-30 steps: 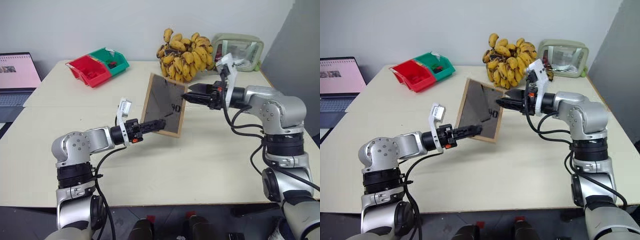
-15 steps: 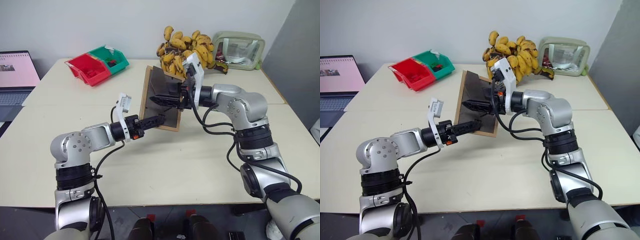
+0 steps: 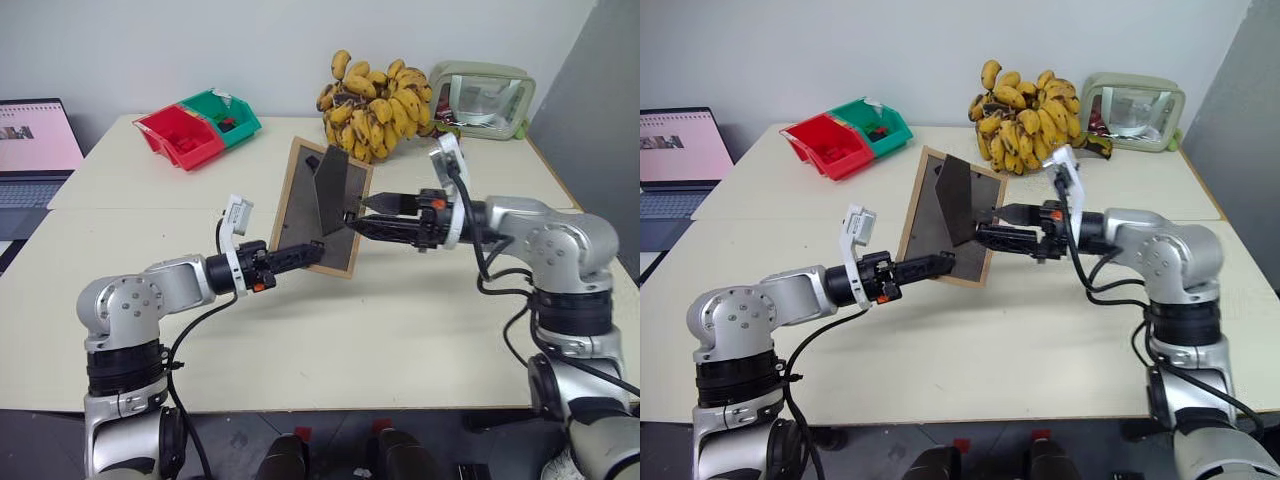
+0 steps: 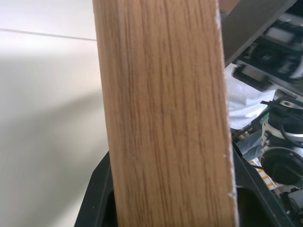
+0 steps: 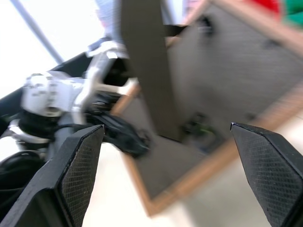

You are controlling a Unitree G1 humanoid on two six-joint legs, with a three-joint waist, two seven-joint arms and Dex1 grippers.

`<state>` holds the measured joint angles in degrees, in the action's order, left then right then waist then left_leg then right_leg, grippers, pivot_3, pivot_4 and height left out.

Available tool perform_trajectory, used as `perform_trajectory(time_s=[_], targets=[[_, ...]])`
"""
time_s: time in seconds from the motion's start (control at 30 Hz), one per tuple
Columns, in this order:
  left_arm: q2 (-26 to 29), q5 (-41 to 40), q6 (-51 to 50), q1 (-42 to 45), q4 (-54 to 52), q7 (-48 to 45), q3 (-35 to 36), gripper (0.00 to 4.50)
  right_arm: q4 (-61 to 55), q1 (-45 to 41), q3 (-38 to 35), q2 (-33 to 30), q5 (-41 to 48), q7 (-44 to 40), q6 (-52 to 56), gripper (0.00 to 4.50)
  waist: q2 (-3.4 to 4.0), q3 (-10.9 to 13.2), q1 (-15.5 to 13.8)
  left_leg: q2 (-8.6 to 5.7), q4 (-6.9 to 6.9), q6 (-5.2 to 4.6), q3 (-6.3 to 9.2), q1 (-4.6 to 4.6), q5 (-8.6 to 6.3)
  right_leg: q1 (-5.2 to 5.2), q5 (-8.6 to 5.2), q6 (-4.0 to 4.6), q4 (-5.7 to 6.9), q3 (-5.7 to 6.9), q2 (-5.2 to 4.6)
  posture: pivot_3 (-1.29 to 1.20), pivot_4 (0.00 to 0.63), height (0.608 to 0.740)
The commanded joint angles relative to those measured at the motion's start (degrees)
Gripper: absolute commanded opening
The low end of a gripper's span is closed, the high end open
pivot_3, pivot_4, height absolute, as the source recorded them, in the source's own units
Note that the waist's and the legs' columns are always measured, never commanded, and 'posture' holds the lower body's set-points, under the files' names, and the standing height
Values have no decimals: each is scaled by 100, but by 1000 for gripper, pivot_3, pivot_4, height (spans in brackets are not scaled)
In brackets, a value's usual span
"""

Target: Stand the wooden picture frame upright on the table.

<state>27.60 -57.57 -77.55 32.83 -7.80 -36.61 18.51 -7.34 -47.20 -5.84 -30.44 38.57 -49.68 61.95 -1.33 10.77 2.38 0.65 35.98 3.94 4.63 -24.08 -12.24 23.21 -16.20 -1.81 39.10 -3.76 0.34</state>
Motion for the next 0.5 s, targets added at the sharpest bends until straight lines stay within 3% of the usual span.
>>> perform_trajectory(time_s=[0.03,0.07,0.17,0.27,0.4,0.5], targets=[[-35,-667,-361,266,105,279,518,1409,-507,404,11,-500,-1029,95,-1831,4485,0,0,-4,-3,0,0,-2,1,0,-1,0,0,-1,-1,0,0,150,740],[-74,-811,-469,304,175,402,626,1409,-584,564,121,-609,-1271,33,-2280,4485,0,0,-2,-4,1,0,-2,1,0,-1,0,-1,-2,-1,1,0,150,740],[-69,-1628,-1161,407,474,881,1079,1409,28,1437,1102,-1231,-4017,865,-6817,4485,-3,-2,-8,-4,-2,0,-3,1,-1,-1,-1,-3,-6,0,6,0,150,740],[15,-2314,-1474,491,928,1382,1158,1409,1174,1441,1422,-1251,-5218,1857,-9358,4485,-3,-2,31,-13,1,1,-10,4,0,0,-15,-27,-4,-5,7,0,150,740],[153,-3335,-1429,386,1431,2129,867,1409,2434,894,1729,-1040,-6661,3299,-11248,4485,-3,-2,95,-6,8,16,-23,19,9,-1,1,-3,15,-24,7,0,150,740],[415,-4478,-1043,35,1405,2710,310,1409,3057,395,1913,-841,-7546,4241,-11813,4485,-3,-2,109,-4,9,24,-24,29,14,1,0,-2,39,-32,6,0,150,740]])
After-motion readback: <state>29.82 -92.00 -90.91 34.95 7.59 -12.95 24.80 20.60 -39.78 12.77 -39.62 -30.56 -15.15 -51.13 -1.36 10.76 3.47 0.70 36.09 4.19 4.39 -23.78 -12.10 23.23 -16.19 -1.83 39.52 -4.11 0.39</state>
